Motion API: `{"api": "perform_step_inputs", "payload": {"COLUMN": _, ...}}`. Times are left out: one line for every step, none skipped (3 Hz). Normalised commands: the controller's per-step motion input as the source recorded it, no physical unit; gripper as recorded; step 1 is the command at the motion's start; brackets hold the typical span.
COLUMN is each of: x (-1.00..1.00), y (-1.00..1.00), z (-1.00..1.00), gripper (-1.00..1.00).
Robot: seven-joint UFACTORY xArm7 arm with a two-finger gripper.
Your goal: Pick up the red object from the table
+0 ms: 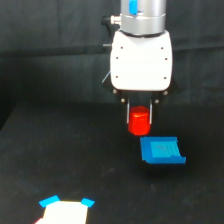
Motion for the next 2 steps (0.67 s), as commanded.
{"api": "perform_step_inputs", "payload": {"x": 0.00, "y": -0.49, "z": -0.42, "gripper": -1.00}}
{"api": "perform_step_inputs", "payload": {"x": 0.16, "y": 0.13, "z": -0.25, "gripper": -1.00}}
